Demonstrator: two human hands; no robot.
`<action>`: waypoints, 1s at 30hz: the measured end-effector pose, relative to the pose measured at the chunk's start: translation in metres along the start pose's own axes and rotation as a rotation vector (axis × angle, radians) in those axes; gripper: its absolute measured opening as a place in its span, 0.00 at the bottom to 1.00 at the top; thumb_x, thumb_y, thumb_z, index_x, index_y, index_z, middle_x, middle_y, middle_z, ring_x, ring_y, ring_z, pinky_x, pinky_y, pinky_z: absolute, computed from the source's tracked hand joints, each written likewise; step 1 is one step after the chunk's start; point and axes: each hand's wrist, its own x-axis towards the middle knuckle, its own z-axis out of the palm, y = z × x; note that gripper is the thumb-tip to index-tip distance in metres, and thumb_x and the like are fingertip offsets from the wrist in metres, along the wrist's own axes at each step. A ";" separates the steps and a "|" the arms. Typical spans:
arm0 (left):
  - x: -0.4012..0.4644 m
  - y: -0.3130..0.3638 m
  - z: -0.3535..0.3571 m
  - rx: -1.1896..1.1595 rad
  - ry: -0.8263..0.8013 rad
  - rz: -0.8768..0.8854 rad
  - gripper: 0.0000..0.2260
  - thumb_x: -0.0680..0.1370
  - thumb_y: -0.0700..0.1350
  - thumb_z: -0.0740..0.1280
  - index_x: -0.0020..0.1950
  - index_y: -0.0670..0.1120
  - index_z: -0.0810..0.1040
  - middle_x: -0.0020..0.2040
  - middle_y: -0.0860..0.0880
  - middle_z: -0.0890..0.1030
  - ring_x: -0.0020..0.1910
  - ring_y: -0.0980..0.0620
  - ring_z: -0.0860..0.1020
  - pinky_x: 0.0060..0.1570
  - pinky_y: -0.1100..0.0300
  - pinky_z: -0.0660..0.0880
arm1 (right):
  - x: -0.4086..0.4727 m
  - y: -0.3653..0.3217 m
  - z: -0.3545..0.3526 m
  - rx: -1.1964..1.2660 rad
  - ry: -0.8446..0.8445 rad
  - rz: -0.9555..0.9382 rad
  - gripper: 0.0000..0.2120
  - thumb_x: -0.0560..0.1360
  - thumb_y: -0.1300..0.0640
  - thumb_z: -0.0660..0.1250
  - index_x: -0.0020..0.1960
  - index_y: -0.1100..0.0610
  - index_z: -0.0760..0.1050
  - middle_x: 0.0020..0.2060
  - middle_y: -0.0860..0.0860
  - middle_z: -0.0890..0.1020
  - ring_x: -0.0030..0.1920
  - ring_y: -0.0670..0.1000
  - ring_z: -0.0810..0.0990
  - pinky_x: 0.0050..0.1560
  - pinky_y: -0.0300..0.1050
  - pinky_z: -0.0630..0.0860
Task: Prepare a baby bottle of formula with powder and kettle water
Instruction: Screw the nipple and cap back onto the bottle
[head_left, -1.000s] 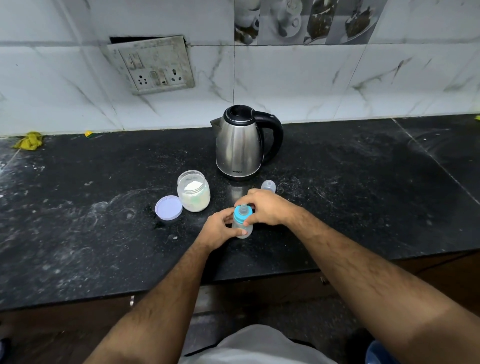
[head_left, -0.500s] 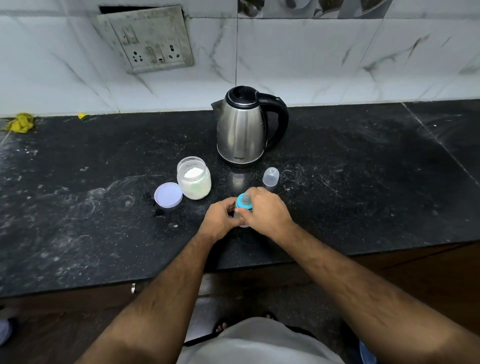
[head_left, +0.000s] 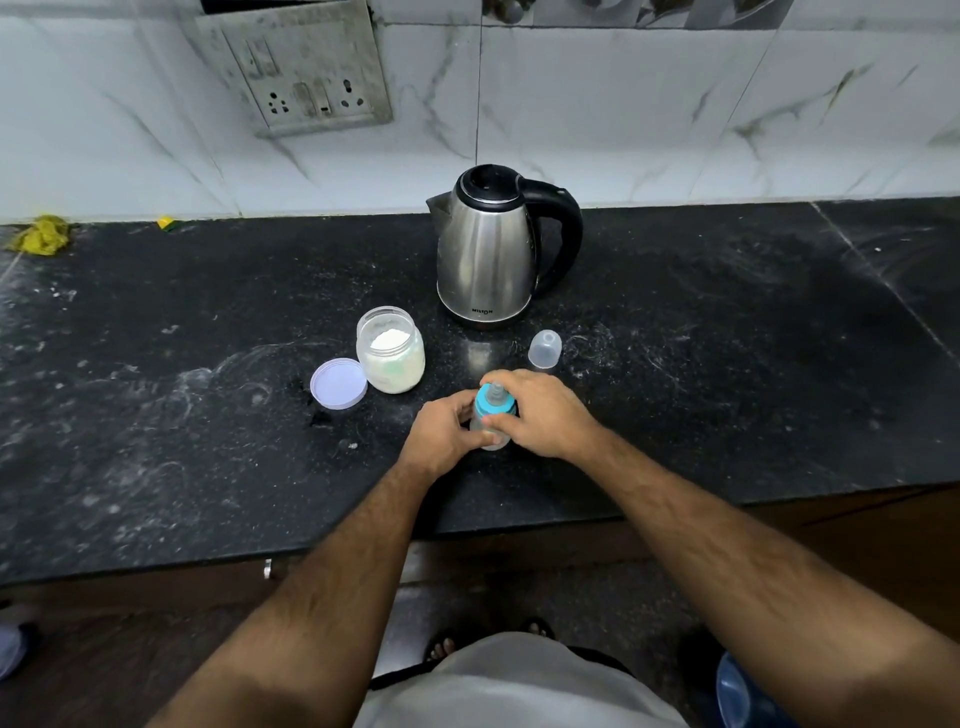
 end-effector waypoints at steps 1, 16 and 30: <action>0.000 0.000 0.000 0.007 0.001 0.003 0.23 0.67 0.40 0.79 0.61 0.47 0.80 0.53 0.53 0.86 0.55 0.56 0.83 0.64 0.52 0.76 | -0.002 -0.002 0.006 0.012 0.050 0.026 0.18 0.72 0.44 0.69 0.60 0.47 0.73 0.52 0.49 0.81 0.54 0.53 0.79 0.55 0.52 0.75; -0.006 0.006 0.004 0.006 0.047 -0.007 0.24 0.67 0.41 0.80 0.62 0.47 0.80 0.53 0.54 0.86 0.53 0.61 0.82 0.57 0.64 0.75 | 0.000 0.000 -0.002 0.031 0.024 0.037 0.16 0.72 0.48 0.71 0.59 0.48 0.75 0.49 0.45 0.83 0.50 0.50 0.80 0.50 0.51 0.77; -0.007 0.010 0.000 0.000 0.018 -0.025 0.29 0.65 0.42 0.81 0.65 0.49 0.79 0.58 0.55 0.84 0.59 0.59 0.80 0.67 0.52 0.74 | 0.002 0.015 -0.015 0.203 -0.069 0.047 0.33 0.72 0.59 0.71 0.75 0.53 0.64 0.38 0.45 0.76 0.40 0.45 0.76 0.50 0.45 0.75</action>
